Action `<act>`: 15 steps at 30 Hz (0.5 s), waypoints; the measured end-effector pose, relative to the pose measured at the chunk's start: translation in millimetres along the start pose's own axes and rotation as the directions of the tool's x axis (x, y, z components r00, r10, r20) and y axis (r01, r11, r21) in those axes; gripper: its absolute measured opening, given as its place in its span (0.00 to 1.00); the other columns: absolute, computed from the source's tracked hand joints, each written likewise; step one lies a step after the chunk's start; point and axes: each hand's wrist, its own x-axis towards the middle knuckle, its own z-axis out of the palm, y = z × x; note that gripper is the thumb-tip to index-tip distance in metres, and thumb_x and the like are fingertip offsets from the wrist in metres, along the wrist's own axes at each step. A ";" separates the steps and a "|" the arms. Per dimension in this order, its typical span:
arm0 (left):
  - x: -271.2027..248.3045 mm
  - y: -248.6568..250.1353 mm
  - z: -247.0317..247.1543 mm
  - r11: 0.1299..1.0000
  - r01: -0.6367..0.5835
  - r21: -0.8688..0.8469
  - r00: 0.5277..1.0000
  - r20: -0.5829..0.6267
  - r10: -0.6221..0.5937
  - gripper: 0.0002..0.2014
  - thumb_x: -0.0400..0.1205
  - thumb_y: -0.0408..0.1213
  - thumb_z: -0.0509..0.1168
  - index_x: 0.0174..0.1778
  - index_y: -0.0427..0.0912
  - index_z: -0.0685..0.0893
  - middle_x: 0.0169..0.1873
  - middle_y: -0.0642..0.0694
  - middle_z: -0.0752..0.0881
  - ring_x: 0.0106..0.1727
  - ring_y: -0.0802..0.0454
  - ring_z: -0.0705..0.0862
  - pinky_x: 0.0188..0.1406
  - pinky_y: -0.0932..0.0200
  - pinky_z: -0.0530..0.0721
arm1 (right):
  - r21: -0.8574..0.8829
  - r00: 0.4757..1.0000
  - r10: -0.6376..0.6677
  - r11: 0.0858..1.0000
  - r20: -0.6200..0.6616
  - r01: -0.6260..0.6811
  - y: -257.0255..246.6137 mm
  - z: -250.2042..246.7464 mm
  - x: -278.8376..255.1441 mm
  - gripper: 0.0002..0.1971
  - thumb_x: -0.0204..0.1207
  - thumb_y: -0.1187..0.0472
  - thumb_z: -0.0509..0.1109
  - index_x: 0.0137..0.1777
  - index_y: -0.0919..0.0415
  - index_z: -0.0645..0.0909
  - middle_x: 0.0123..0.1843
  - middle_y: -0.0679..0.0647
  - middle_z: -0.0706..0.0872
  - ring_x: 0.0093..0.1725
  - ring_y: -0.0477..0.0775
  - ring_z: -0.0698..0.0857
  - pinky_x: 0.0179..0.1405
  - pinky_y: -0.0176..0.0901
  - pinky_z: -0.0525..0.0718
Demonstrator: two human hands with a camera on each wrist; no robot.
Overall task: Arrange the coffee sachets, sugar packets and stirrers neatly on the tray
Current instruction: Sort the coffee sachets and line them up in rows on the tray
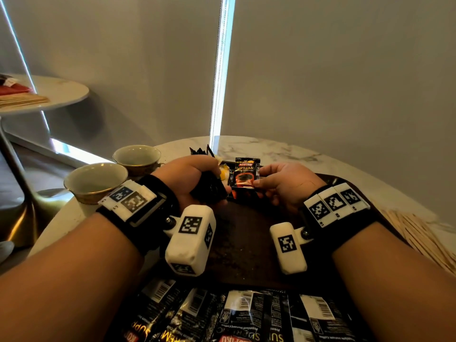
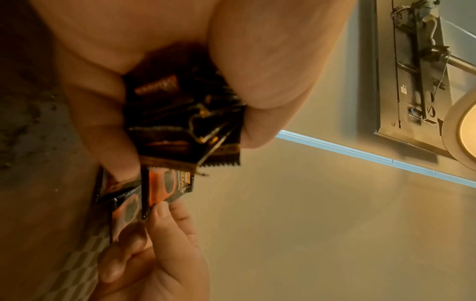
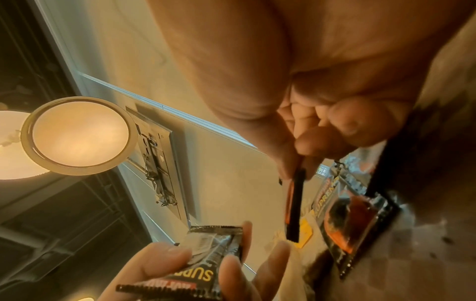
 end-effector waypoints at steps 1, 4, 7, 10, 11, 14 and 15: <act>-0.3 -0.4 0.8 1.000 0.005 0.012 1.000 -0.001 -0.005 0.12 0.81 0.29 0.62 0.60 0.34 0.76 0.44 0.35 0.84 0.38 0.44 0.90 0.30 0.47 0.90 | -0.025 1.000 0.005 1.000 0.007 -0.005 0.2 -0.6 0.1 0.14 0.73 0.68 0.78 0.57 0.60 0.83 0.42 0.61 0.90 0.32 0.51 0.84 0.23 0.40 0.76; -3.9 -1.6 5.1 0.999 0.017 0.032 1.000 -0.010 -0.017 0.14 0.82 0.29 0.62 0.63 0.32 0.76 0.47 0.34 0.84 0.32 0.44 0.91 0.29 0.47 0.90 | -0.087 0.999 0.020 0.996 0.030 -0.017 0.1 -0.1 -0.8 0.12 0.72 0.67 0.79 0.54 0.59 0.84 0.39 0.58 0.88 0.26 0.47 0.80 0.22 0.40 0.76; -5.6 -3.1 7.1 0.998 0.026 0.052 0.999 -0.022 -0.025 0.11 0.83 0.29 0.61 0.60 0.33 0.77 0.51 0.34 0.84 0.31 0.45 0.91 0.29 0.46 0.91 | -0.112 0.999 0.038 0.993 0.039 -0.033 -0.9 0.2 -1.8 0.13 0.72 0.67 0.80 0.55 0.59 0.83 0.40 0.58 0.88 0.25 0.46 0.80 0.21 0.39 0.76; -6.9 -3.8 8.2 0.997 0.042 0.064 0.999 -0.011 -0.041 0.11 0.82 0.29 0.61 0.60 0.34 0.78 0.56 0.33 0.82 0.34 0.43 0.91 0.31 0.46 0.91 | -0.142 0.997 0.061 0.989 0.054 -0.052 -3.1 -0.2 -2.6 0.13 0.73 0.67 0.79 0.56 0.59 0.83 0.43 0.60 0.89 0.27 0.47 0.80 0.22 0.39 0.76; -6.8 -4.0 8.1 0.997 0.047 0.065 0.999 -0.011 -0.046 0.14 0.82 0.30 0.62 0.64 0.34 0.79 0.57 0.33 0.82 0.35 0.43 0.91 0.31 0.46 0.91 | -0.149 0.996 0.067 0.987 0.060 -0.058 -3.7 -0.3 -2.9 0.14 0.73 0.67 0.79 0.56 0.59 0.83 0.44 0.60 0.89 0.27 0.47 0.79 0.22 0.39 0.76; -7.2 -4.1 8.1 0.996 0.049 0.075 0.999 -0.015 -0.048 0.20 0.82 0.30 0.62 0.72 0.35 0.77 0.59 0.33 0.83 0.37 0.43 0.91 0.31 0.46 0.91 | -0.168 0.995 0.076 0.984 0.061 -0.065 -4.8 0.4 -3.6 0.14 0.73 0.67 0.79 0.57 0.59 0.83 0.45 0.60 0.89 0.27 0.47 0.79 0.21 0.39 0.75; -7.7 -3.7 8.2 0.996 0.049 0.076 0.999 -0.014 -0.048 0.20 0.82 0.30 0.62 0.72 0.34 0.76 0.59 0.32 0.83 0.37 0.43 0.91 0.31 0.46 0.91 | -0.173 0.995 0.077 0.983 0.056 -0.066 -5.3 0.6 -3.9 0.14 0.73 0.67 0.79 0.57 0.59 0.83 0.45 0.60 0.89 0.27 0.47 0.79 0.21 0.39 0.75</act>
